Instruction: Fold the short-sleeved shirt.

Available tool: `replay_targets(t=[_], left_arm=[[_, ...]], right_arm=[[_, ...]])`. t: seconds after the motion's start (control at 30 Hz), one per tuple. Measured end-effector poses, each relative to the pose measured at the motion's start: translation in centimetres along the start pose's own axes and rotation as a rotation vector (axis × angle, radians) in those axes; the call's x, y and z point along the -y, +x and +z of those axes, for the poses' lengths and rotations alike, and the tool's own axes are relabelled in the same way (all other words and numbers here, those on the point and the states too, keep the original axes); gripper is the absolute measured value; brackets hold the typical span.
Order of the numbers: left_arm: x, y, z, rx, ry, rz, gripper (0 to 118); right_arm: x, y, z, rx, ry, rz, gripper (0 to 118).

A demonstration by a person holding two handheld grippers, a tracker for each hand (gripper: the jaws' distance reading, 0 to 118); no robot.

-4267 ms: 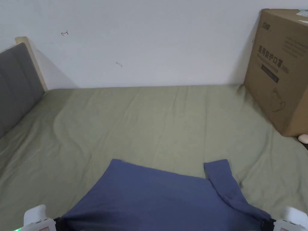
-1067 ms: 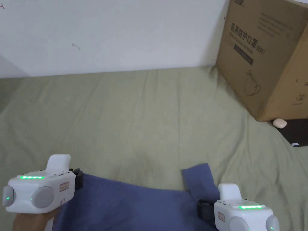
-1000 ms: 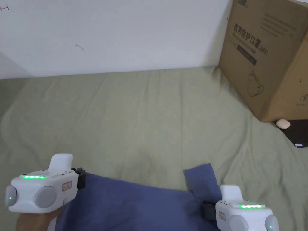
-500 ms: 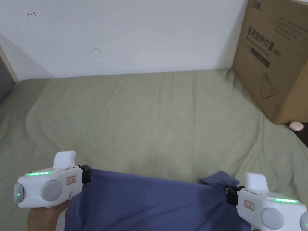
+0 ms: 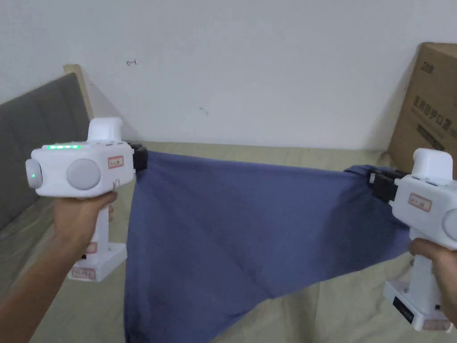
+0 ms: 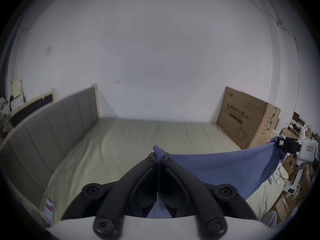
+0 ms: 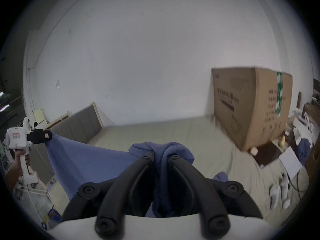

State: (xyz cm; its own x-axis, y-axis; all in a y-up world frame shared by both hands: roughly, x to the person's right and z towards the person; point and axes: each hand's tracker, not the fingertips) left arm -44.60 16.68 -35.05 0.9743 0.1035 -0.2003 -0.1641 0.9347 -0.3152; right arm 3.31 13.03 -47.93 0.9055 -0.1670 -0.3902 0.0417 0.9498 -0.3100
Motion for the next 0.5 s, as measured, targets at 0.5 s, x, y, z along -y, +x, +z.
replay_targets(t=[0.5], left_arm=[[-11.3,0.3,-8.2,-0.075,0.133,-0.11,2]], right_arm=[[-10.5,-0.6,-8.6,-0.002,0.14,0.083,12]])
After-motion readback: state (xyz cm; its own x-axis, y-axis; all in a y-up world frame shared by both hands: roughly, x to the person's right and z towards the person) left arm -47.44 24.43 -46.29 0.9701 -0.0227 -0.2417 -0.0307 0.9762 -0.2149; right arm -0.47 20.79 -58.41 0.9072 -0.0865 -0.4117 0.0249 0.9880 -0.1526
